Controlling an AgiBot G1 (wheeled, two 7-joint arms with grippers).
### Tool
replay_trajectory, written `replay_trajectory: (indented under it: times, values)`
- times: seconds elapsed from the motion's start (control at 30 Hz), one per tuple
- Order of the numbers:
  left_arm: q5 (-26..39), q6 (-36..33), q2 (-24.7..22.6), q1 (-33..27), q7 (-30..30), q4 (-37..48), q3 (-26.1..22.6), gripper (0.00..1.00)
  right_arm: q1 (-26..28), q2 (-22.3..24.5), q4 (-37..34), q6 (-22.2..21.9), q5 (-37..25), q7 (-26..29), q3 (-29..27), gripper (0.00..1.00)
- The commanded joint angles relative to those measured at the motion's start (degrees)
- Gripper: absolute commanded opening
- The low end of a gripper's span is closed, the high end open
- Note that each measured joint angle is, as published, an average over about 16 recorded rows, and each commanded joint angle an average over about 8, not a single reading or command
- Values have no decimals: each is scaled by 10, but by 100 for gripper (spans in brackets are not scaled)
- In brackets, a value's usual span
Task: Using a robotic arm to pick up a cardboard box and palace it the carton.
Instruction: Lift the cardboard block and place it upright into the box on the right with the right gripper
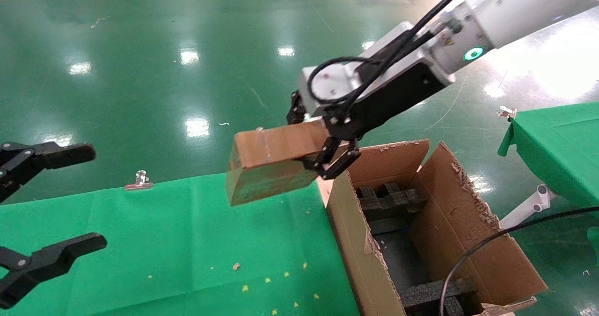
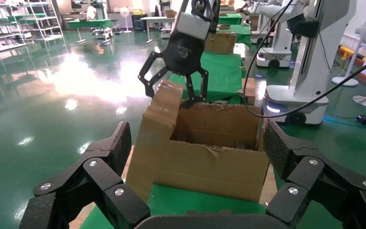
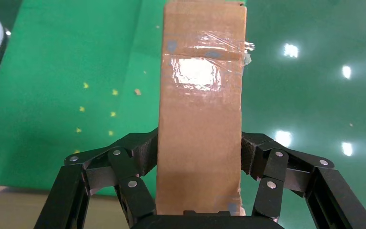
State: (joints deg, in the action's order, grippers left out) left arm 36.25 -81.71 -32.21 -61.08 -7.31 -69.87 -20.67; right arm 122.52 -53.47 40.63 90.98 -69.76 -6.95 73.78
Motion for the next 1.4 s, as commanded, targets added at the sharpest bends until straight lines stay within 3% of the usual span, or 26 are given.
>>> replay_trajectory:
  times: [0.03, 0.33, 0.9, 1.13, 1.4]
  values:
    - [0, 0, 0, 0, 0, 0, 0, 100, 9, 2, -9, 1, 7, -6, 6, 0]
    - [0, 0, 0, 0, 0, 0, 0, 100, 78, 70, -7, 4, 2, -1, 81, 0]
    - [0, 0, 0, 0, 0, 0, 0, 100, 196, 210, 99, 2, -17, 95, 261, 0]
    - [0, 0, 0, 0, 0, 0, 0, 100, 188, 271, 102, -26, 8, 158, 299, 0]
    - [0, 0, 0, 0, 0, 0, 0, 100, 128, 354, 112, -111, 59, 255, 310, 0]
